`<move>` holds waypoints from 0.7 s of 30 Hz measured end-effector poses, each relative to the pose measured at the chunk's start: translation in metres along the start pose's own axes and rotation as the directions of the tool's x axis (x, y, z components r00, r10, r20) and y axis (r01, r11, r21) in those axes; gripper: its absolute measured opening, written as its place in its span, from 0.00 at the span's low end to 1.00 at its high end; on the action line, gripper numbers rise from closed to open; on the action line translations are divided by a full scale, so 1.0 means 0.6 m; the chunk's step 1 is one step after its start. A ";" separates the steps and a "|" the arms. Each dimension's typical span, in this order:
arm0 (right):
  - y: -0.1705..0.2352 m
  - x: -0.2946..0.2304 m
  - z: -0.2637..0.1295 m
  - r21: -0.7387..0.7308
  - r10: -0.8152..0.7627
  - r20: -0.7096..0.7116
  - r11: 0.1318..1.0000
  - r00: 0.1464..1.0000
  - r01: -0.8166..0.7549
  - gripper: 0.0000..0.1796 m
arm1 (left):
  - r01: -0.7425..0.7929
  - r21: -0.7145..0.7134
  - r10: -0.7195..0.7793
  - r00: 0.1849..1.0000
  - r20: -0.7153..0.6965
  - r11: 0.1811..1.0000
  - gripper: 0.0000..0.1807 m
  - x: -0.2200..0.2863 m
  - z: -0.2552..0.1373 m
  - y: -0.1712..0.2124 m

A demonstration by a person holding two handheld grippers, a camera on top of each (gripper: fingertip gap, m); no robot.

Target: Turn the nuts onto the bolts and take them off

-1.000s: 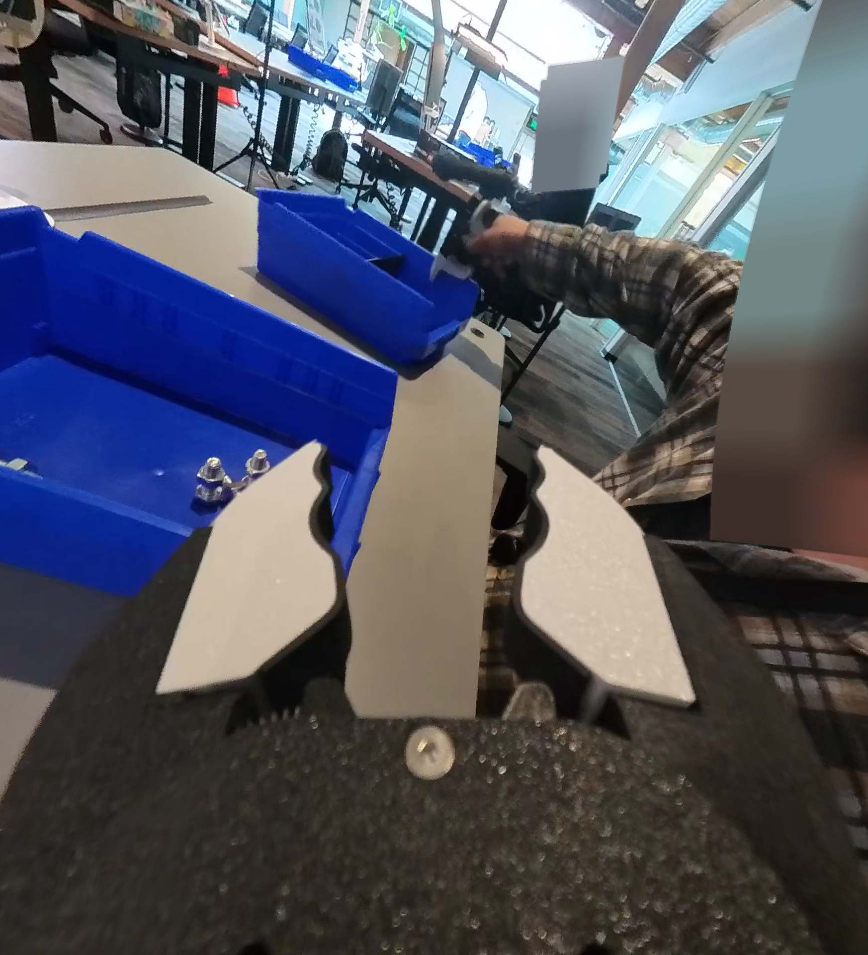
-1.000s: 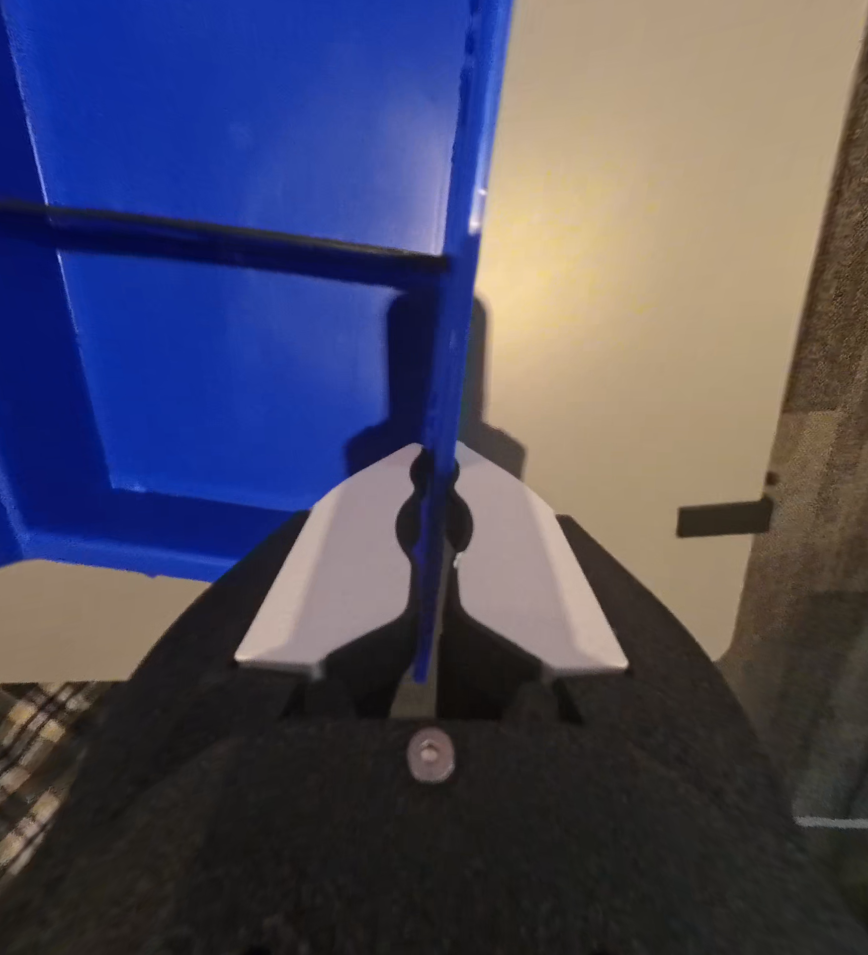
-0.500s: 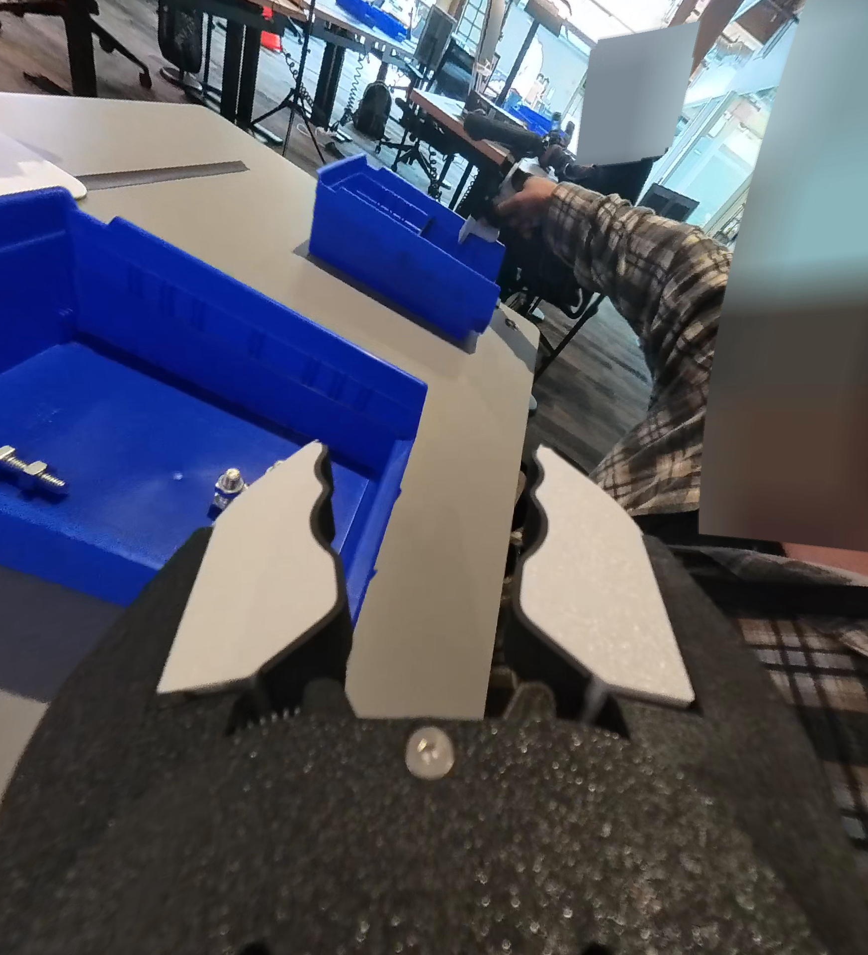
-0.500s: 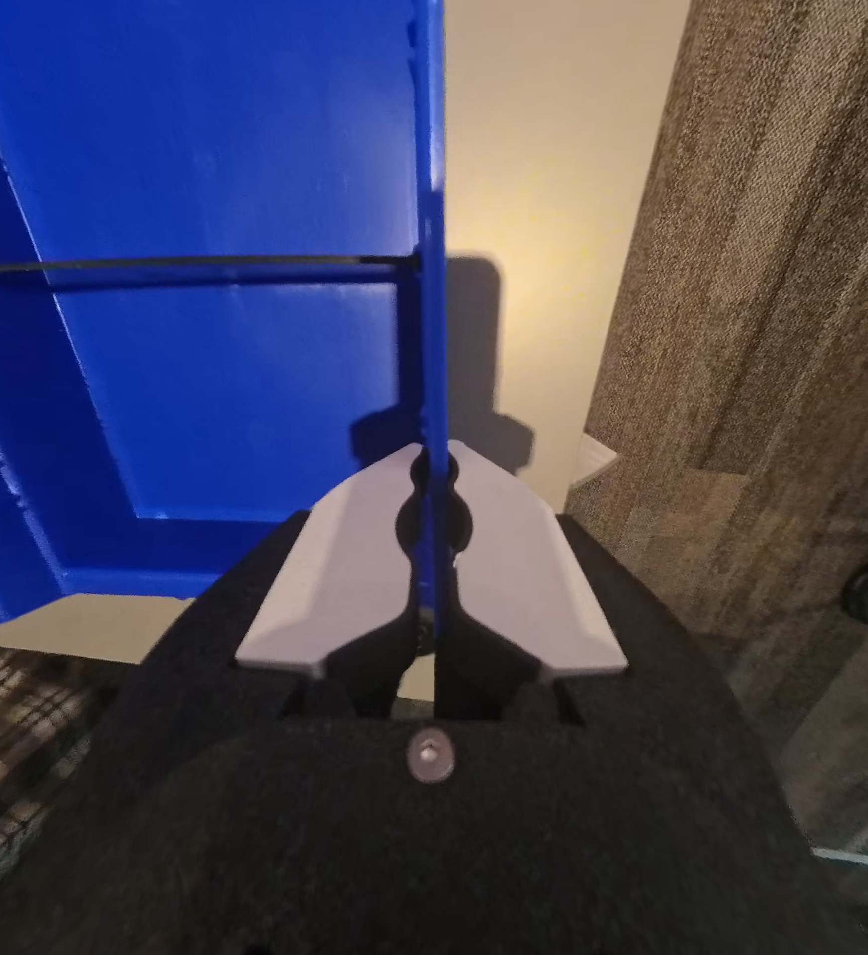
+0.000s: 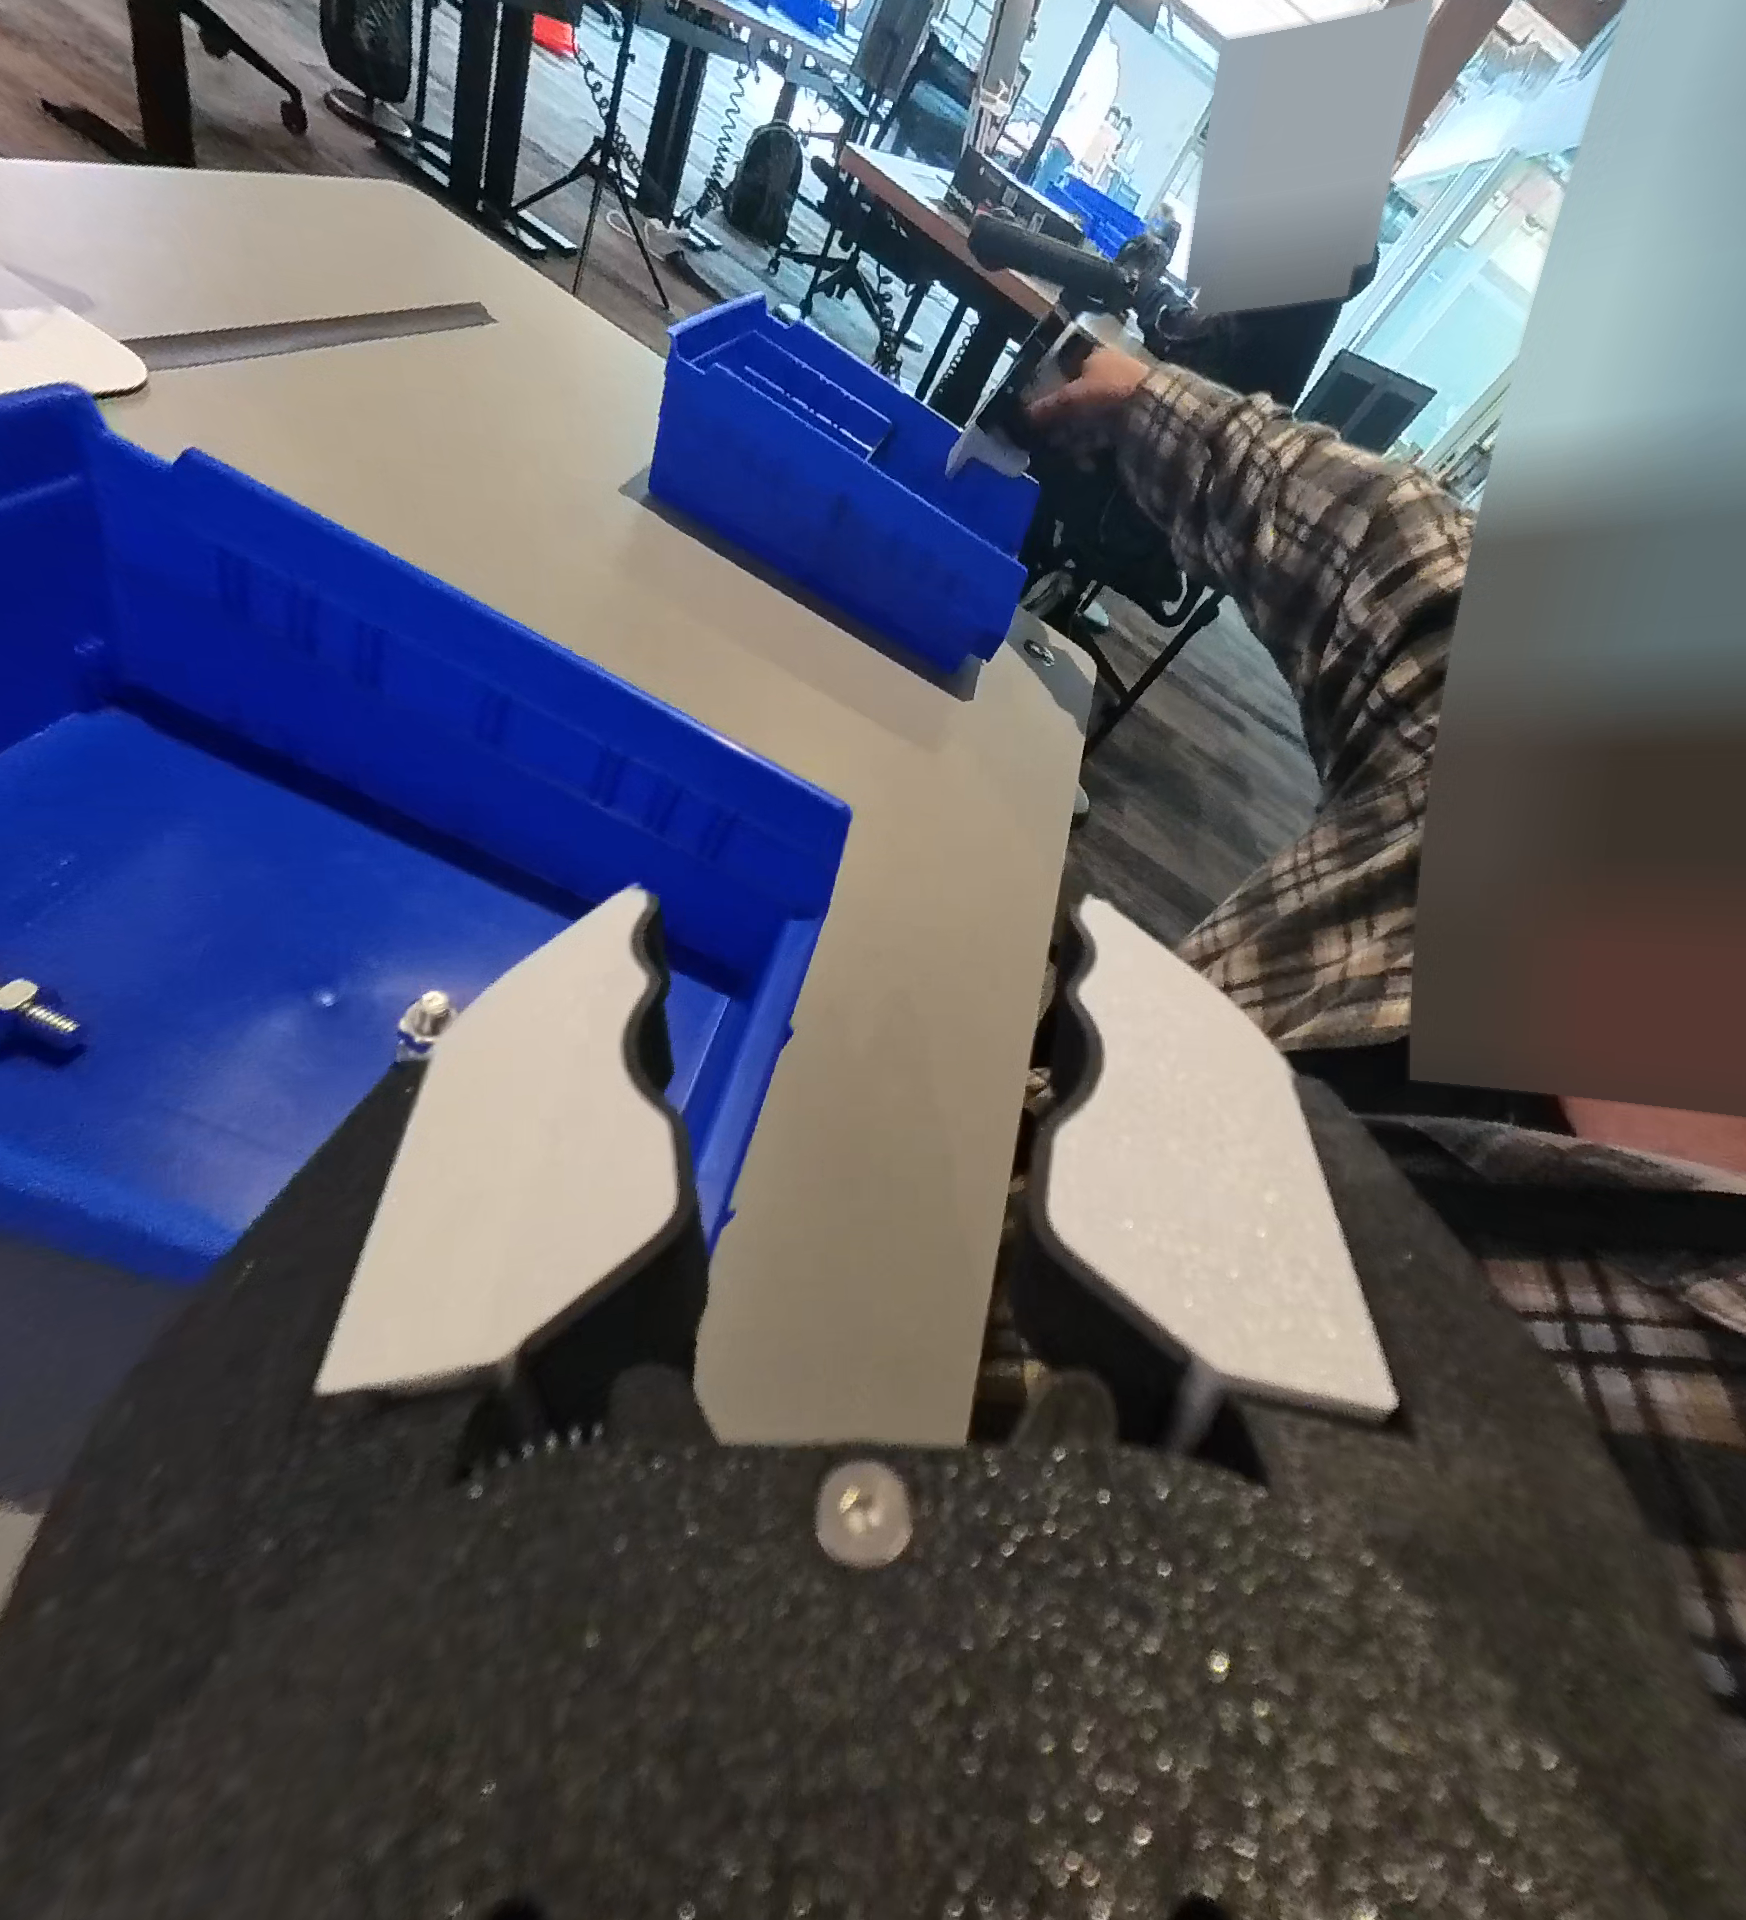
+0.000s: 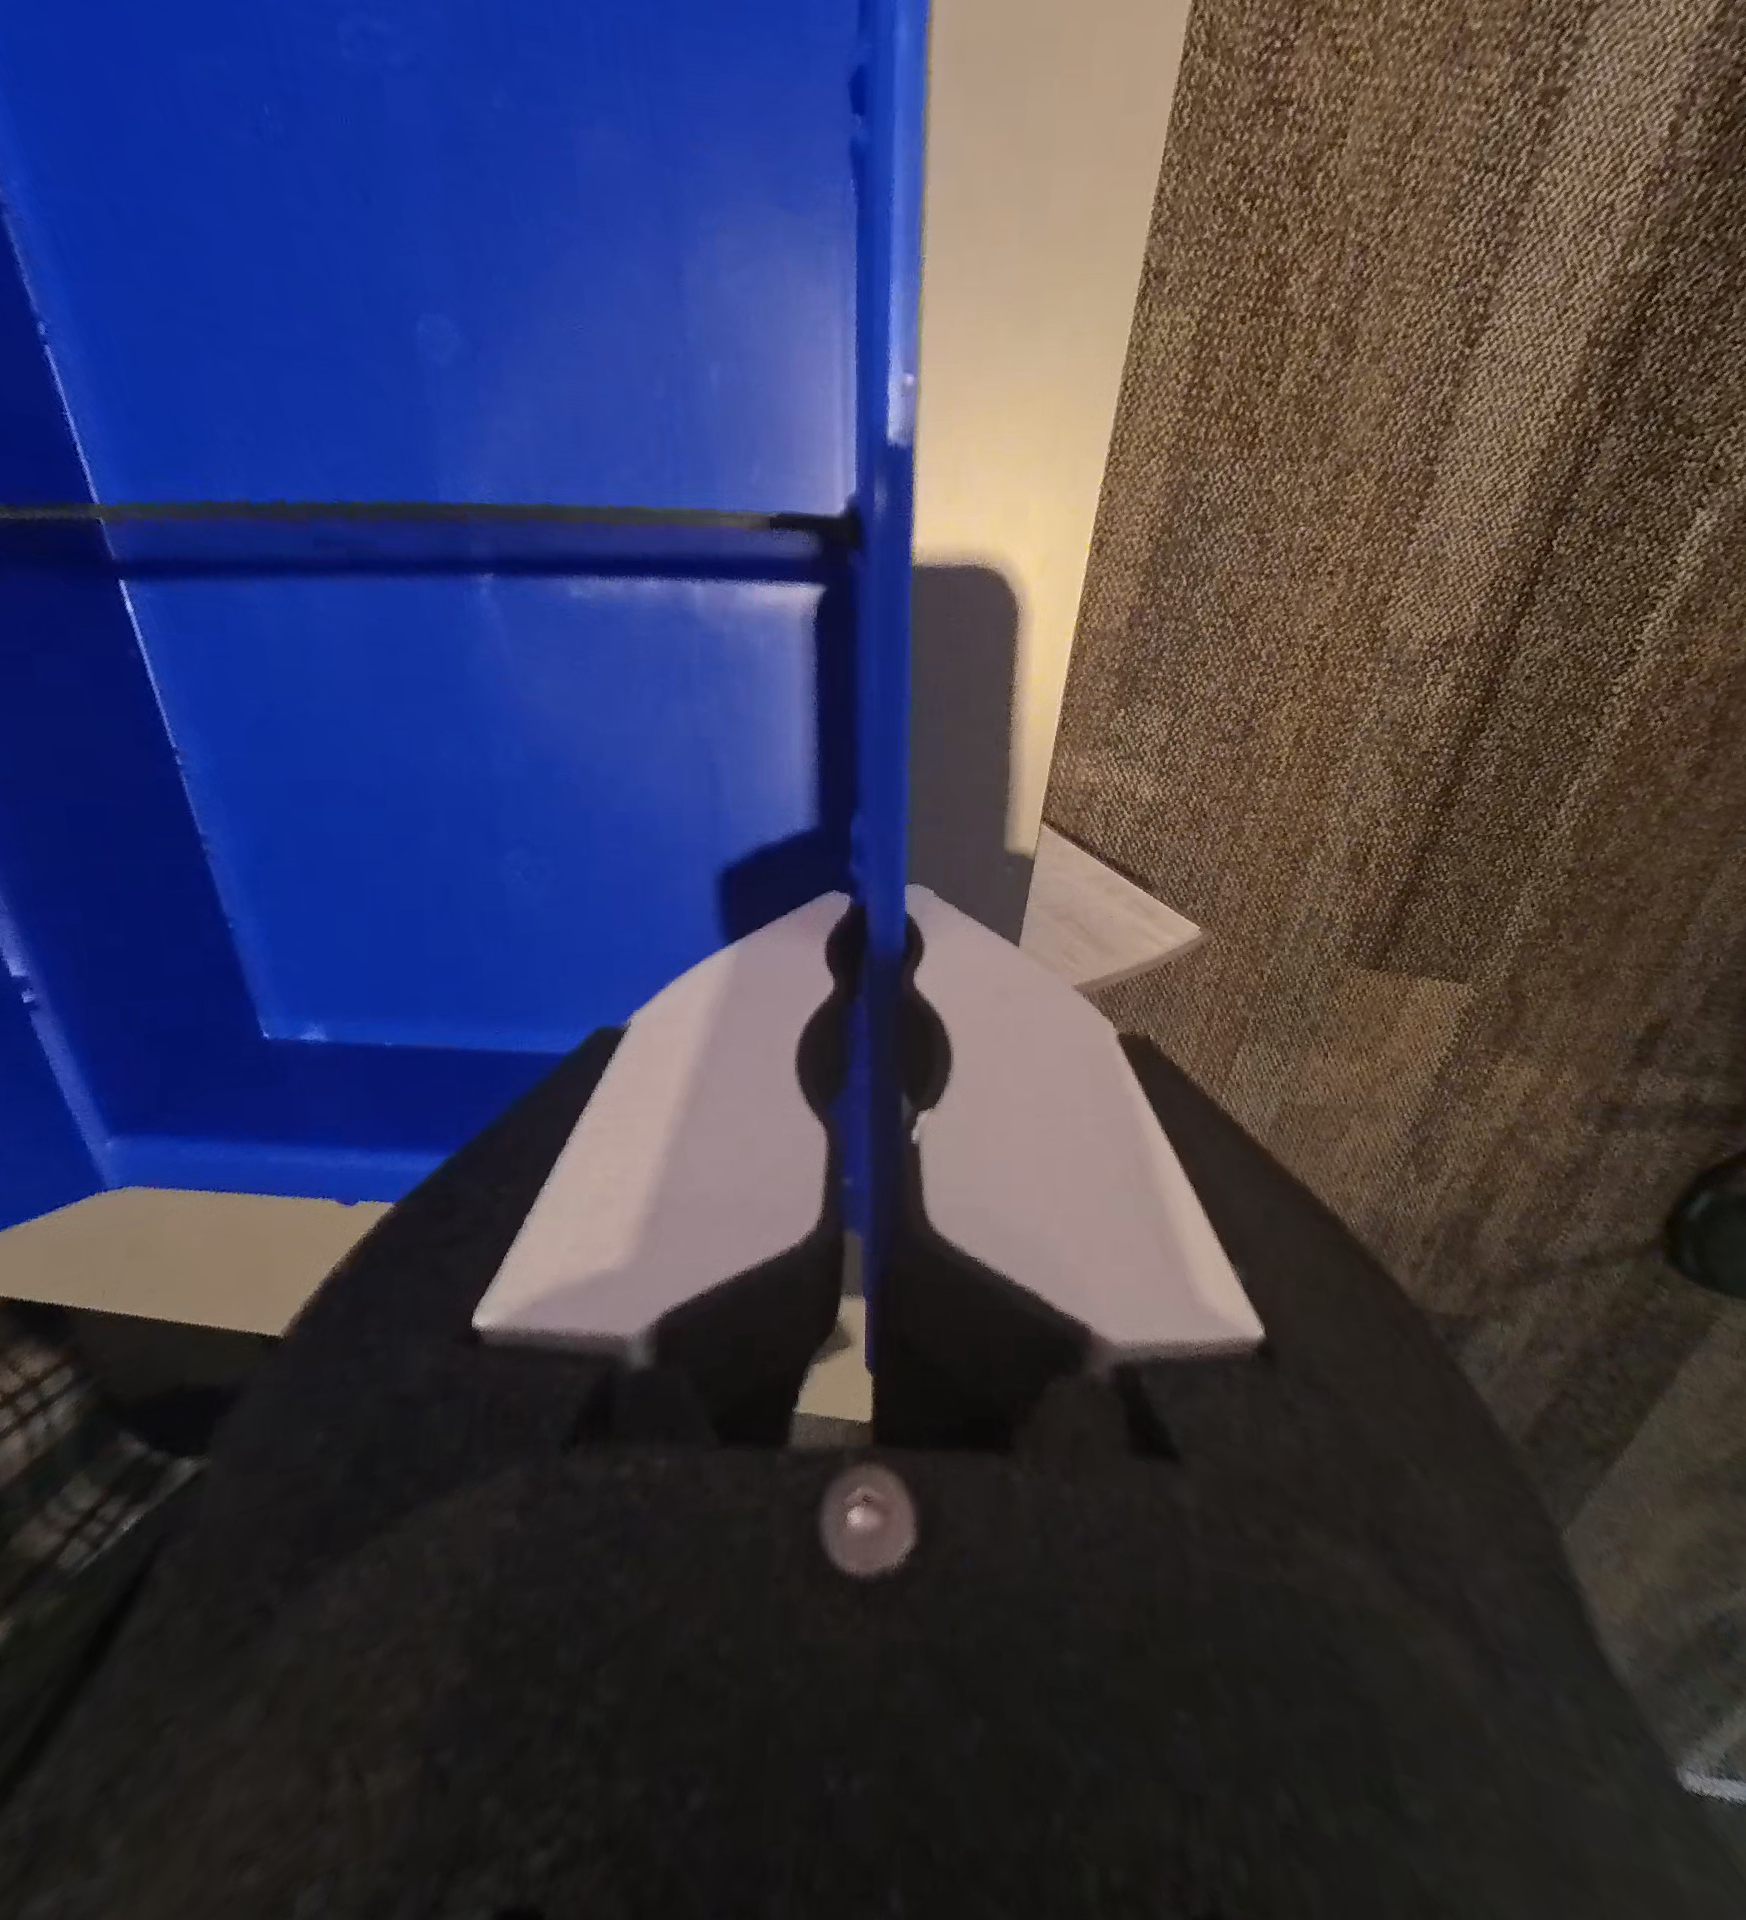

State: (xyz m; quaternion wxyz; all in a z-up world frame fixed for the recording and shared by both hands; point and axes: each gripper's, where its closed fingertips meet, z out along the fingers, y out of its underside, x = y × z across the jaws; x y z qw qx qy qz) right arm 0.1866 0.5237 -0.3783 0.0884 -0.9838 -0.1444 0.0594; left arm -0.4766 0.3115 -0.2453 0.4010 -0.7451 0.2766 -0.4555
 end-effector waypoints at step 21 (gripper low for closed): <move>-0.070 -0.430 -0.145 0.576 -0.218 -0.197 0.763 0.956 0.293 0.52 | 0.049 -0.078 -0.007 0.884 0.468 0.996 0.52 -0.148 -0.033 -0.017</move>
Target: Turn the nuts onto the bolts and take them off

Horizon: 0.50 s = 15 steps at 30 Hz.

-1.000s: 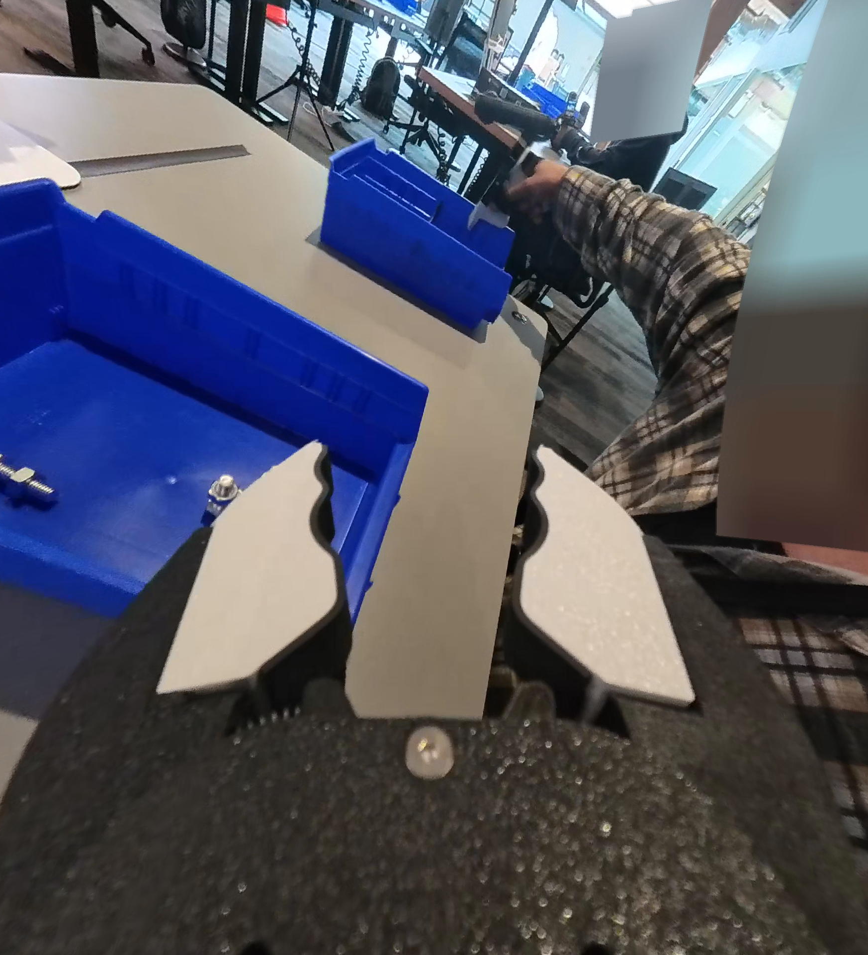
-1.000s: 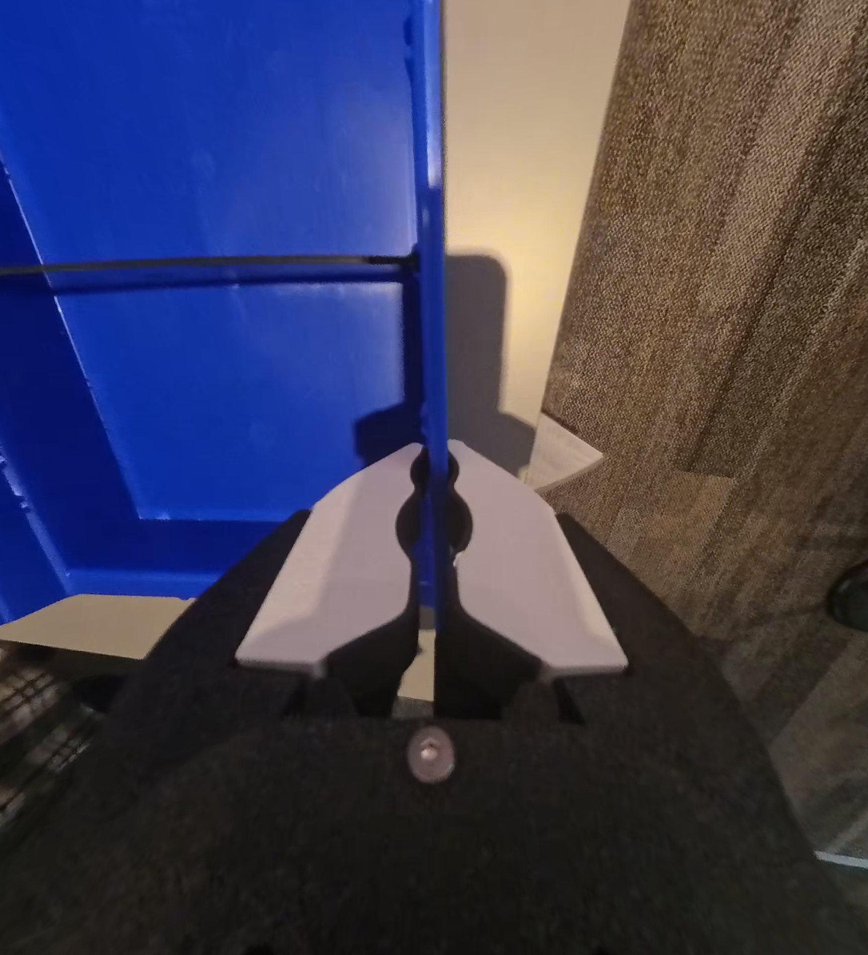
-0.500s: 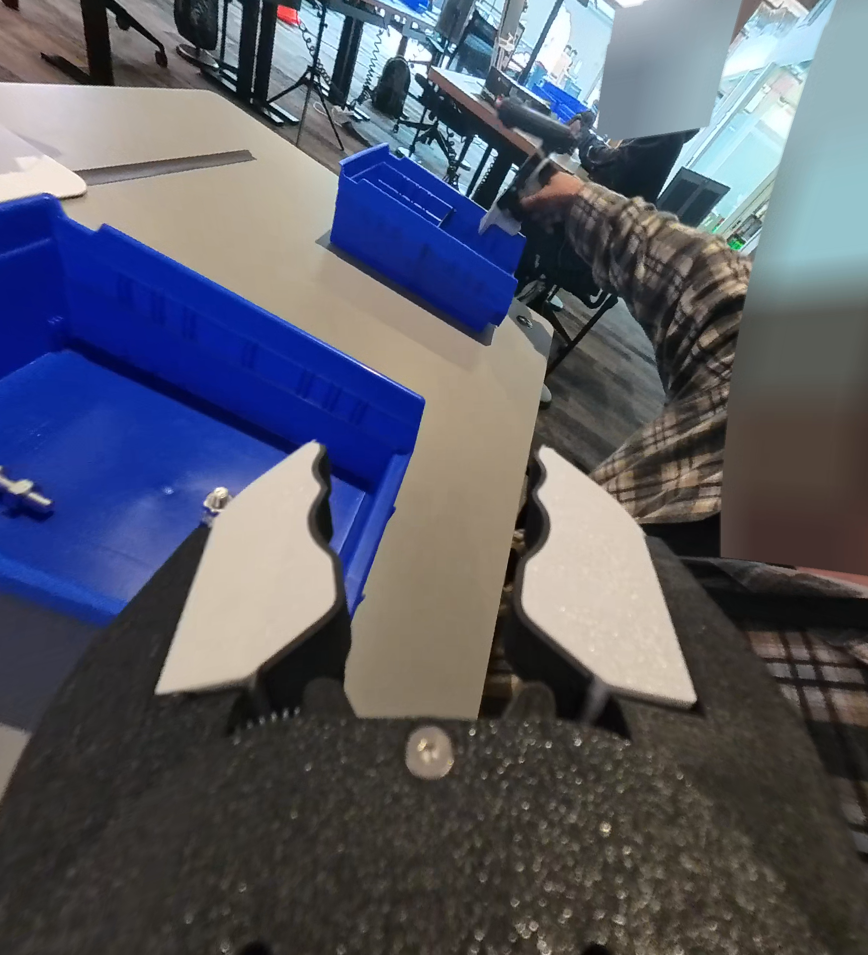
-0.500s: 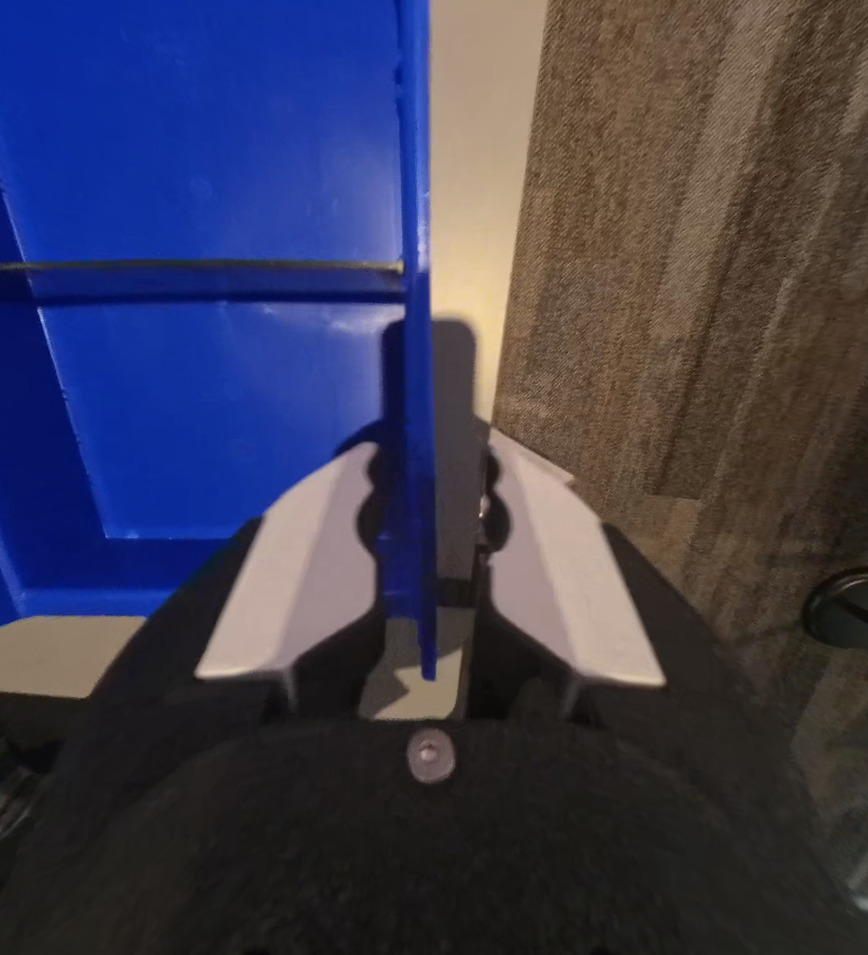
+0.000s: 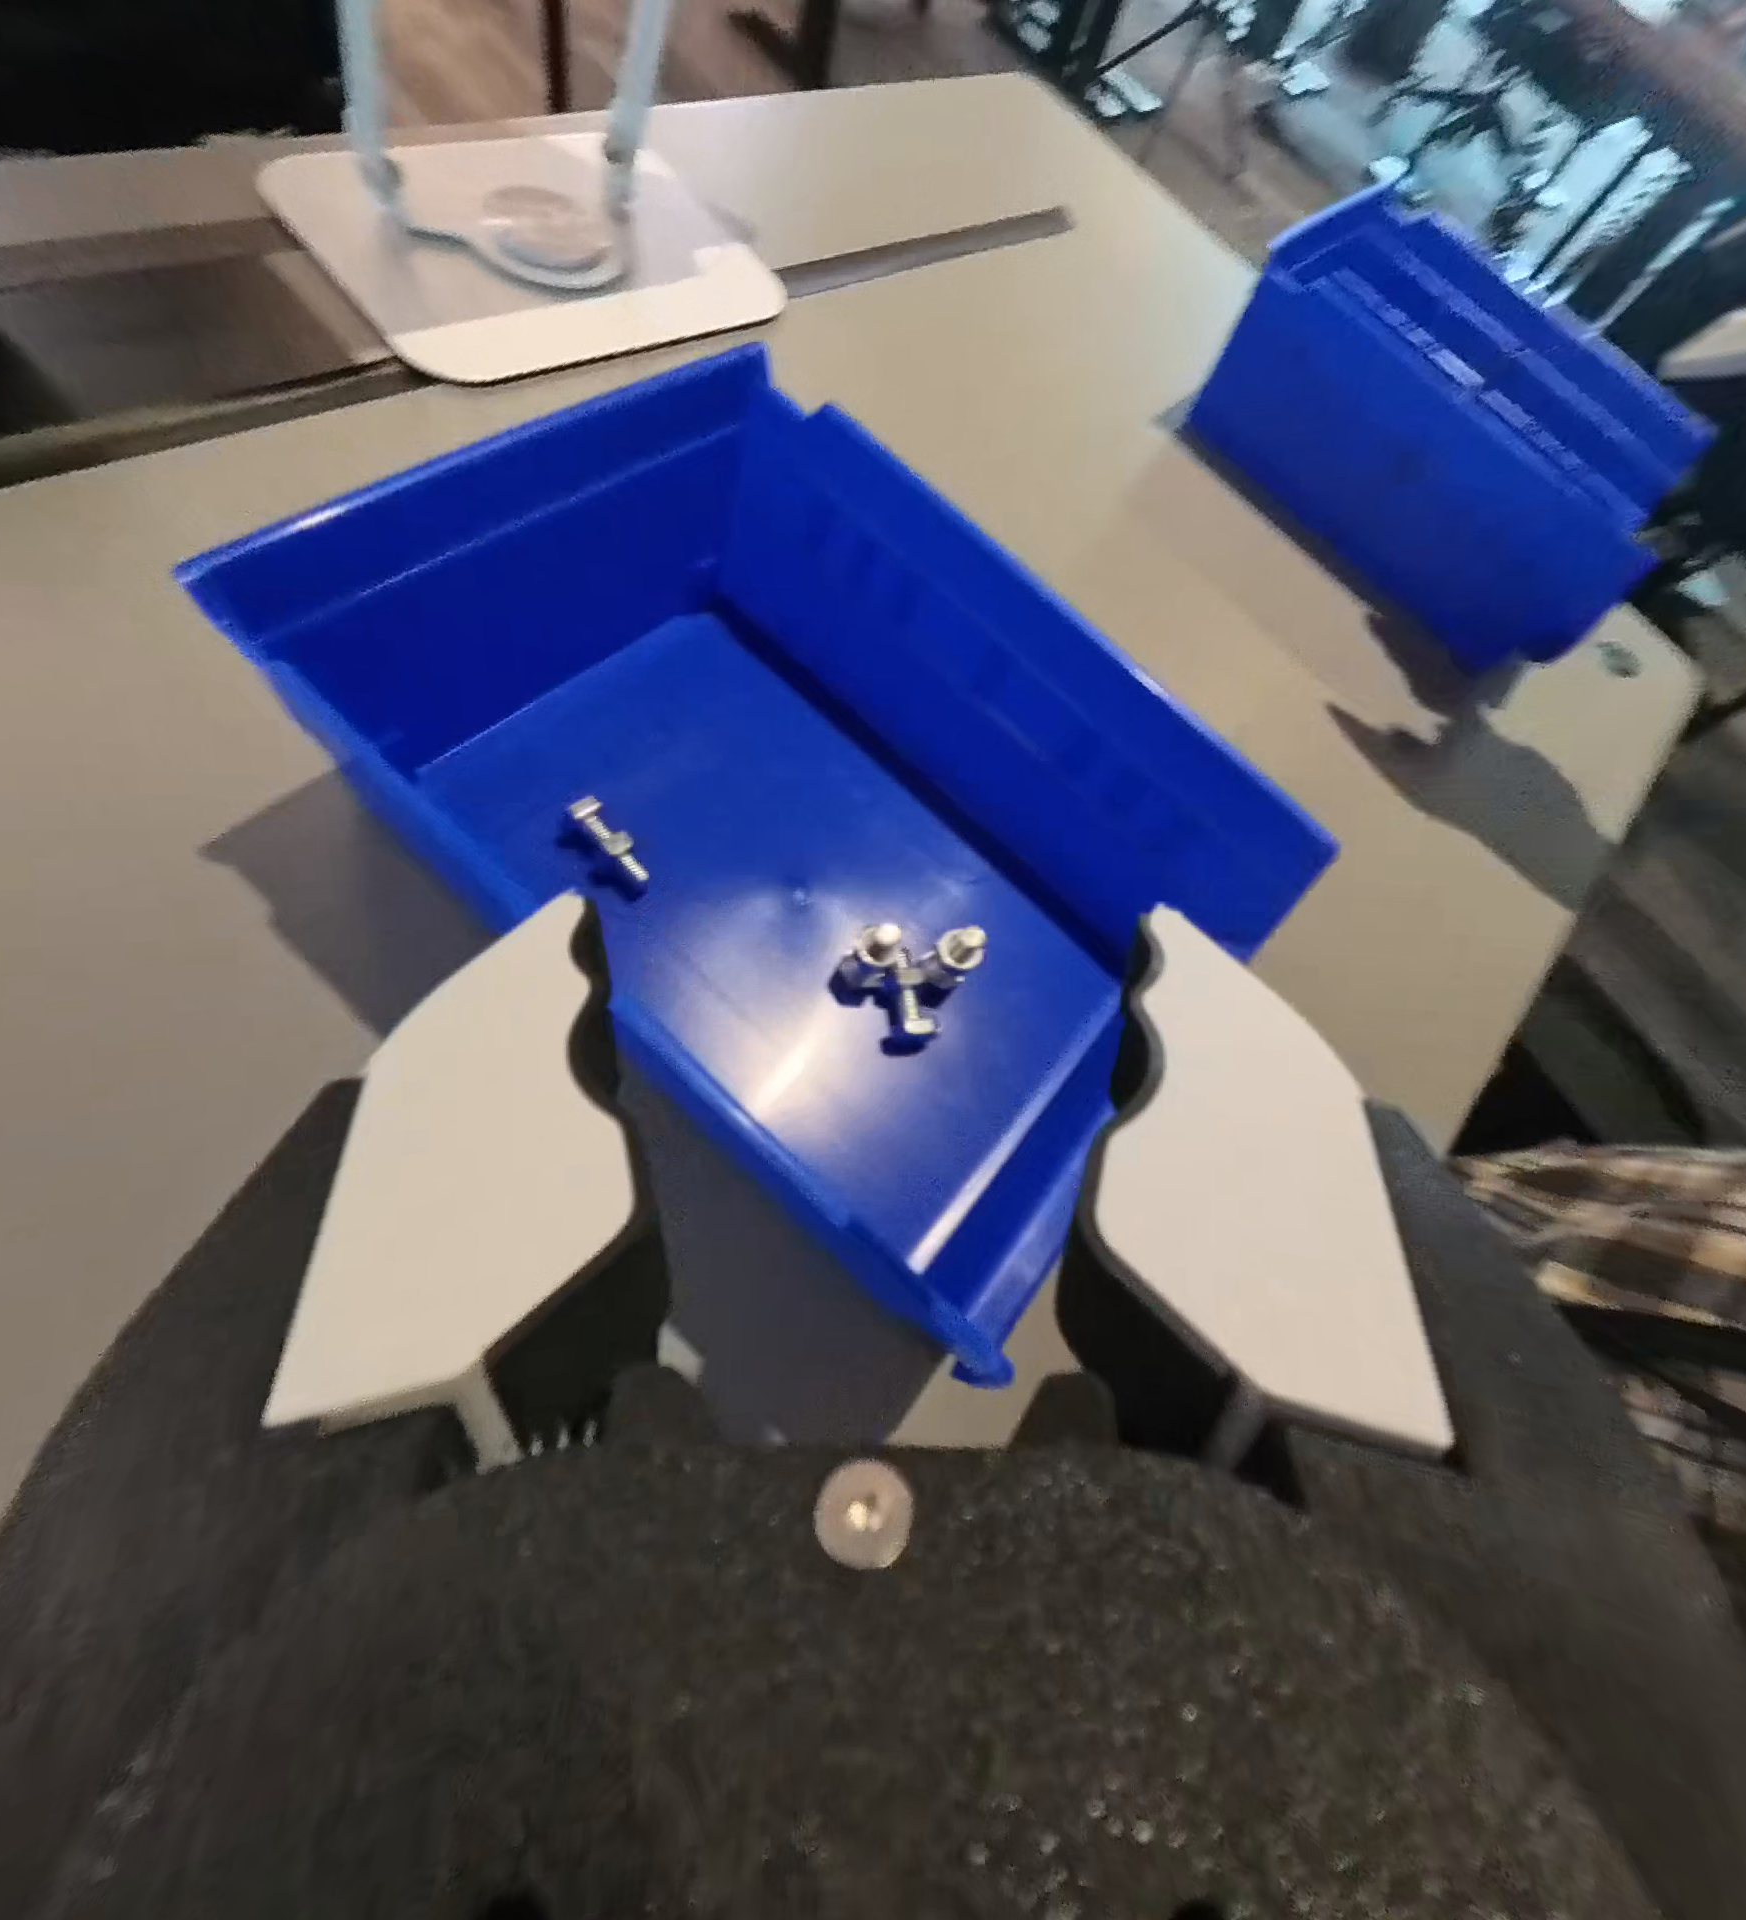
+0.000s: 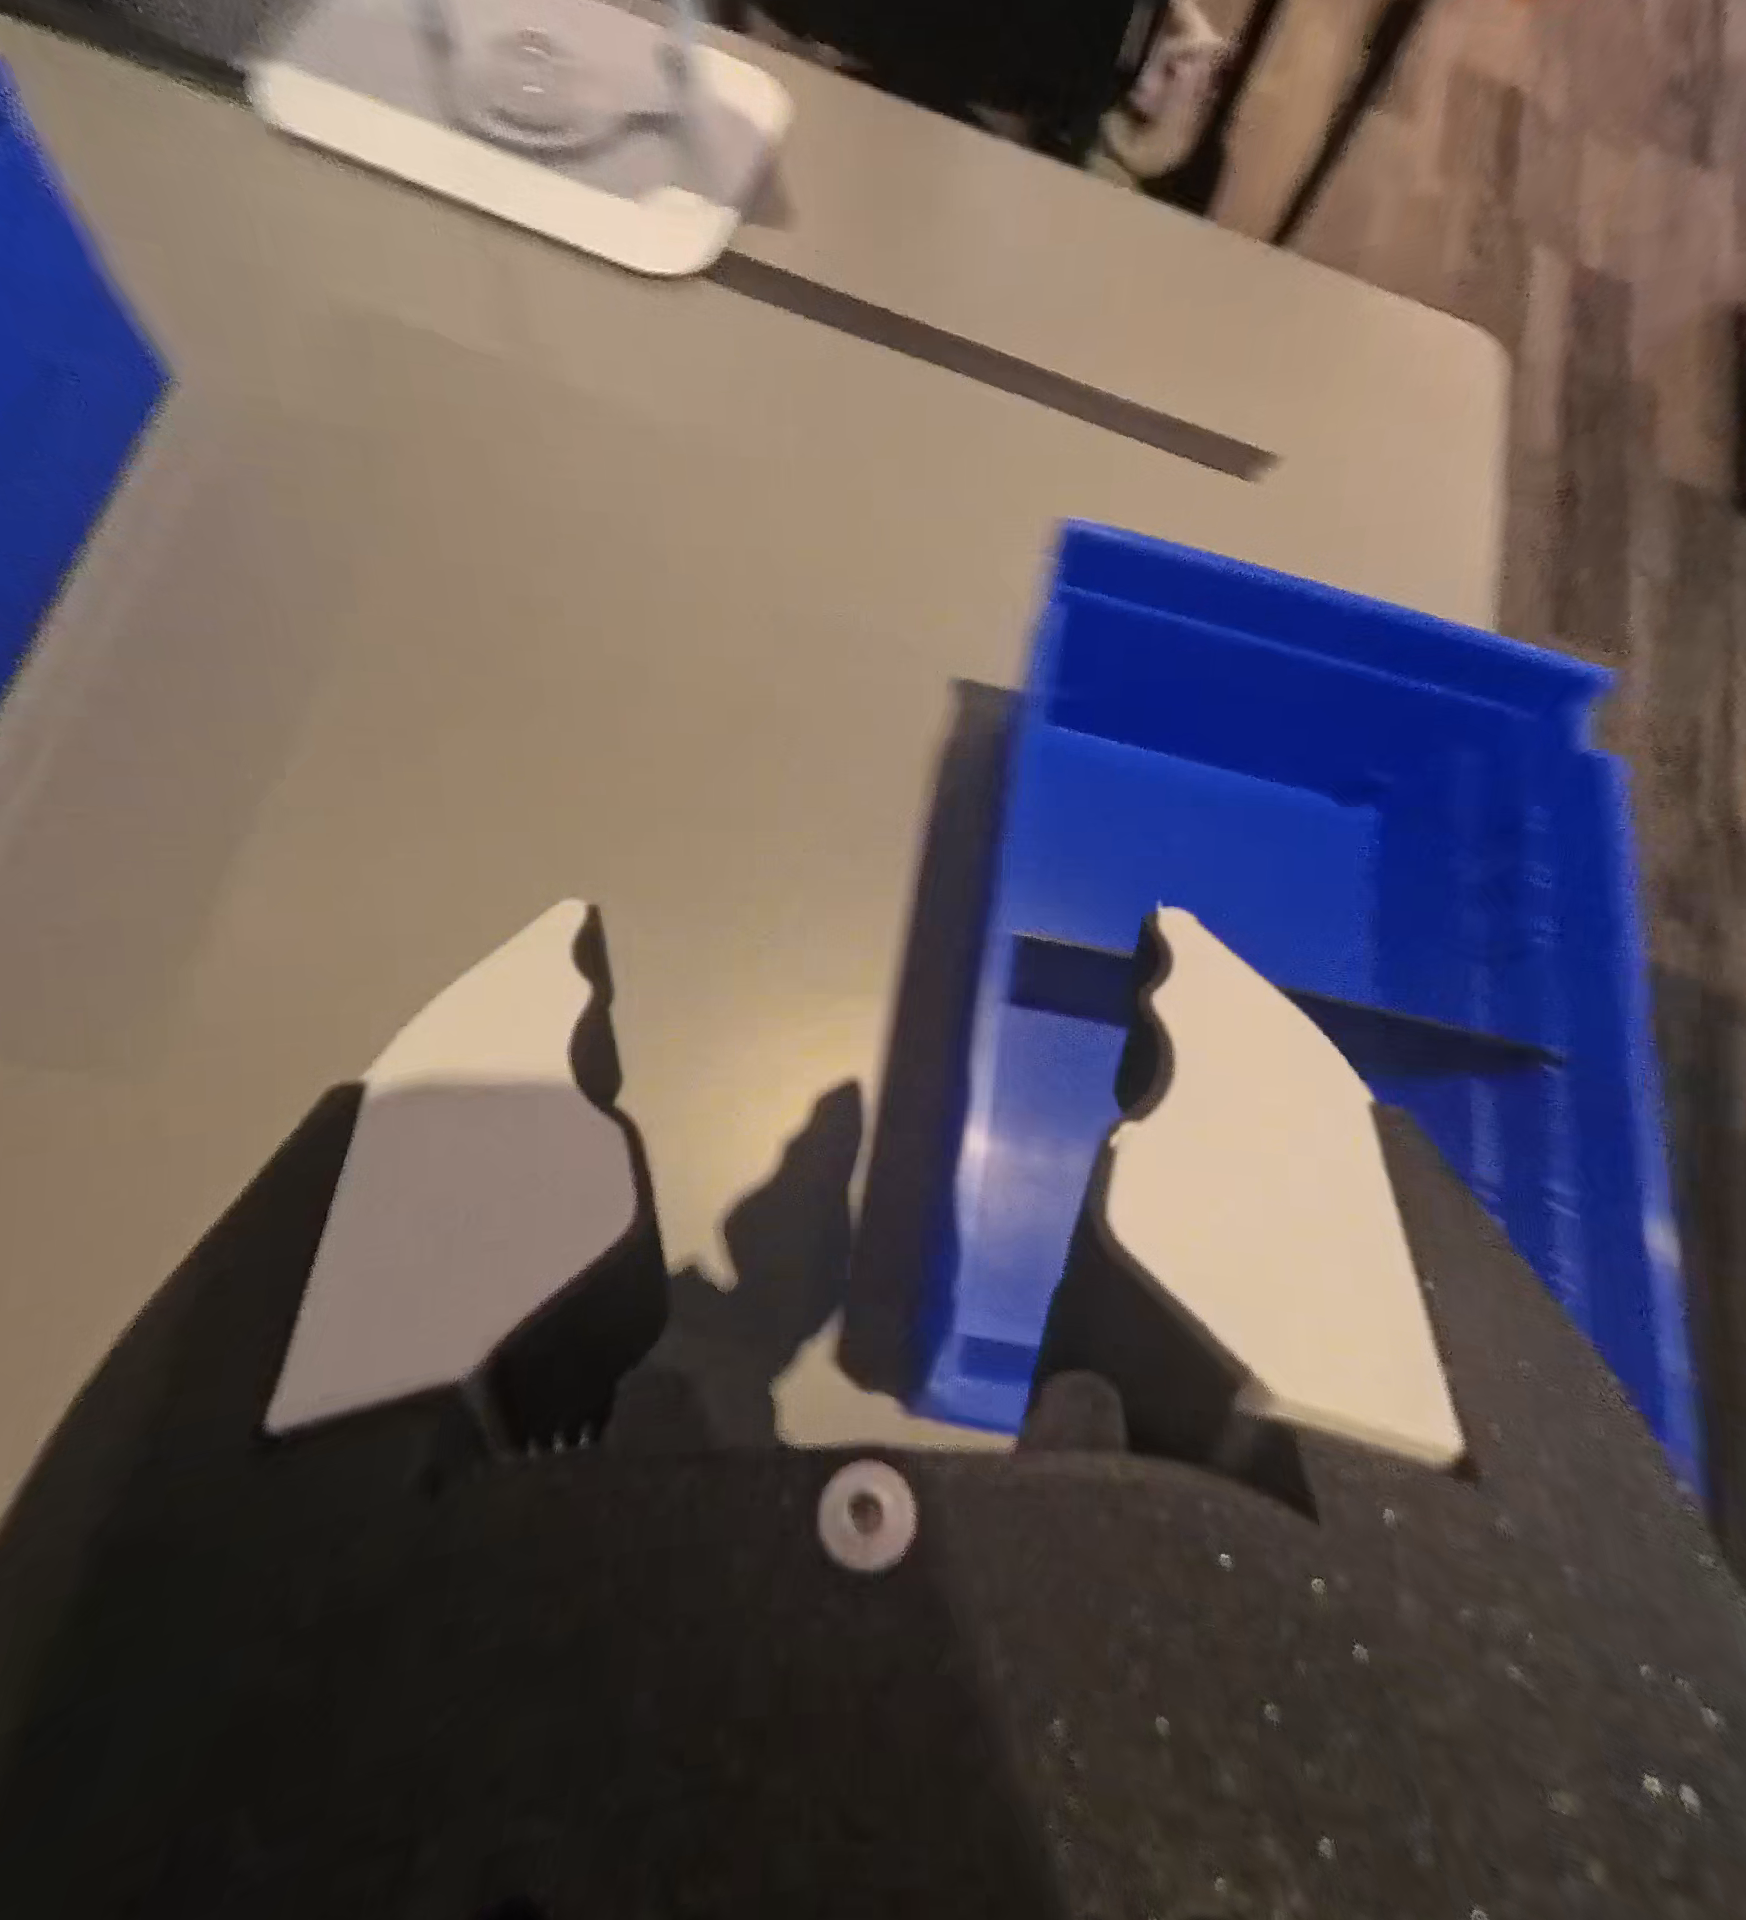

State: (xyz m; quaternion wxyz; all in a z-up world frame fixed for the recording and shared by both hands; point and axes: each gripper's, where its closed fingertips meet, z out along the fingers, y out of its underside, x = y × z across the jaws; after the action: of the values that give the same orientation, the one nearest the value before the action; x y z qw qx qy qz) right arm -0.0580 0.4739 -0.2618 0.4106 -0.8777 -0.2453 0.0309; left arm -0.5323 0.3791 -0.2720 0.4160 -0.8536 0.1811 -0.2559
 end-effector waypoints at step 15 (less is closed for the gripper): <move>0.051 -0.218 0.146 0.031 0.030 0.327 0.999 0.945 -0.042 0.49 | 0.166 -0.303 -0.037 0.920 0.390 0.938 0.59 -0.085 0.054 0.088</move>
State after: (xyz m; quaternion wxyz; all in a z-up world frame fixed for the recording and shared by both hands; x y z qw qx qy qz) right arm -0.1826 0.4595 -0.3612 0.3801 -0.8569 -0.2932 0.1877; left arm -0.5593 0.3946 -0.3456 0.2803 -0.9526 0.0924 -0.0742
